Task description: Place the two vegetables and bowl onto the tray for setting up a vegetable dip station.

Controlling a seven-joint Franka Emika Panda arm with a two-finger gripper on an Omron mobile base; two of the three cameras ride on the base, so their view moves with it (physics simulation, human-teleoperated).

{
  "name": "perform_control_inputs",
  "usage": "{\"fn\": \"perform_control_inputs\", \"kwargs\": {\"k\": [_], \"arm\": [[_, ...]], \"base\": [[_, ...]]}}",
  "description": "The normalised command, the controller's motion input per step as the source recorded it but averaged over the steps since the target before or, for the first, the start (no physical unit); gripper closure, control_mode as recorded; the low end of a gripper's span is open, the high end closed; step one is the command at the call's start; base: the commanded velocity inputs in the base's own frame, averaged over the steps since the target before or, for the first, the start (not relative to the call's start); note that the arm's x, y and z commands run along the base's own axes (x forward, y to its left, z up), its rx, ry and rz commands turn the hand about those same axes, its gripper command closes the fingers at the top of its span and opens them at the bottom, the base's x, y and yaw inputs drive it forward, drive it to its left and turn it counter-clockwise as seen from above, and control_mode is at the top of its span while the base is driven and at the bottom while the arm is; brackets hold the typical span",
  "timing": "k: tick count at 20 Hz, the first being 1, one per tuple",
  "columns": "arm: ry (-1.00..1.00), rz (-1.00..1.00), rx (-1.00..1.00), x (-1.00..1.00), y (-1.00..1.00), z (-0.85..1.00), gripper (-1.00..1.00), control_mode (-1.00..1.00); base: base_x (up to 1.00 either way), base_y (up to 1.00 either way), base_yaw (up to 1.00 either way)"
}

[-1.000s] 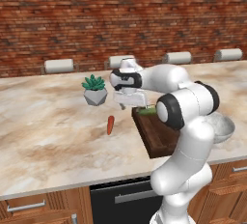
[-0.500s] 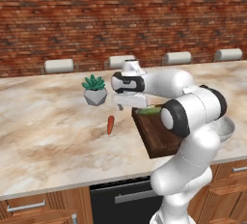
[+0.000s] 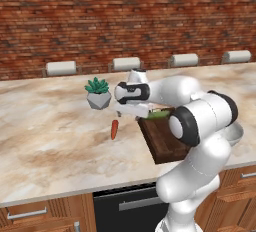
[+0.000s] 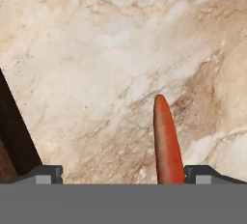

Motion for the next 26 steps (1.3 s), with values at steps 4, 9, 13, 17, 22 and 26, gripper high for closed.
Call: {"fn": "perform_control_inputs", "kwargs": {"k": [4,9,13,17,22,26], "arm": [[-0.04,0.22,0.00,0.20,0.38,0.00,-1.00,-1.00],[-0.16,0.12,0.00,0.03,0.24,0.01,-1.00,-1.00],[-0.11,0.01,-0.02,0.00,0.03,-0.04,-1.00,-1.00],[-0.10,0.00,-0.03,0.00,0.01,-0.27,-1.00,-1.00],[-0.03,0.00,-0.04,0.00,0.07,-0.36,-1.00,-1.00],[0.00,0.00,0.00,0.17,0.25,-0.20,-1.00,-1.00]], "base": [[0.00,0.00,0.00],[0.00,0.00,0.00],[0.00,0.00,0.00],[0.00,0.00,0.00],[0.00,0.00,0.00],[0.00,0.00,0.00]]}}
